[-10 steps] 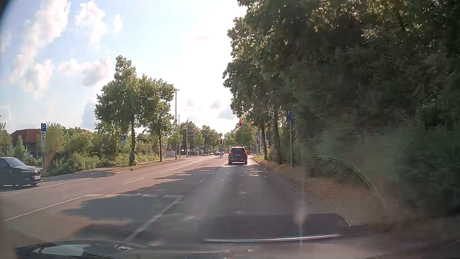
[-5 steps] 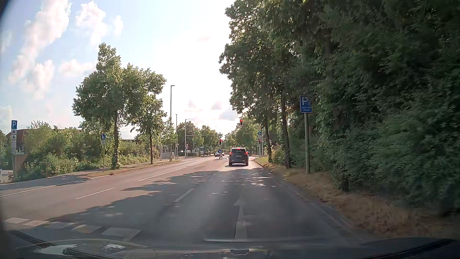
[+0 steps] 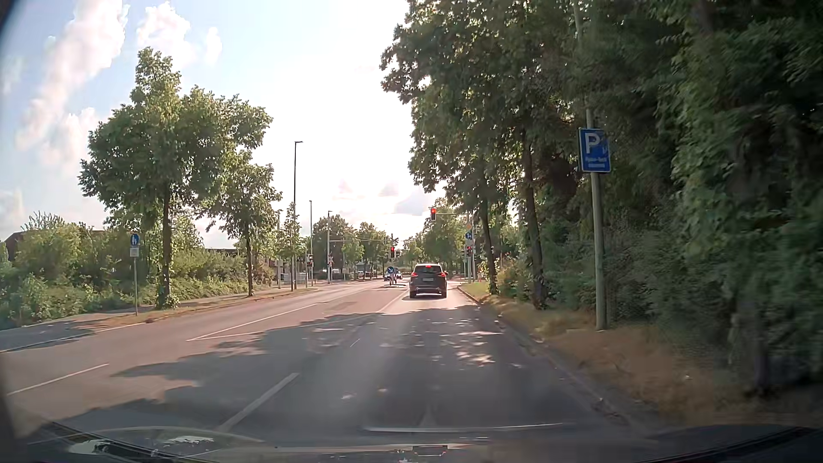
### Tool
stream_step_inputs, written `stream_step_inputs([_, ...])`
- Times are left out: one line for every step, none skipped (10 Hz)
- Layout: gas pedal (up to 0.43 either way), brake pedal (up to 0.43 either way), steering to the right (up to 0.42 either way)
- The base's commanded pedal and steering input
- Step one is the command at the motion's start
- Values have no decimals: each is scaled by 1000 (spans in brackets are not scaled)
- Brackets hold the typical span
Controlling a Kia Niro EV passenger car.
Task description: Follow the waypoints while adhering to traffic rules and regulations
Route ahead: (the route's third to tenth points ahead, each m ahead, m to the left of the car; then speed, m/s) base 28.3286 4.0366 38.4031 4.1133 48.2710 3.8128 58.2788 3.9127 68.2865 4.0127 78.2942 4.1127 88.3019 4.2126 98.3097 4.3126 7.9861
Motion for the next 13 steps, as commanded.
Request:
stream_step_inputs([0, 12, -5])
stream_step_inputs([0, 12, -5])
stream_step_inputs([0, 12, -7])
stream_step_inputs([0, 18, -10])
stream_step_inputs([0, 24, -11])
stream_step_inputs([0, 55, -11])
stream_step_inputs([0, 79, -11])
stream_step_inputs([0, 79, -11])
stream_step_inputs([0, 79, -11])
stream_step_inputs([0, 79, -11])
stream_step_inputs([0, 79, -9])
stream_step_inputs([0, 91, -7])
stream_step_inputs([0, 116, -4])
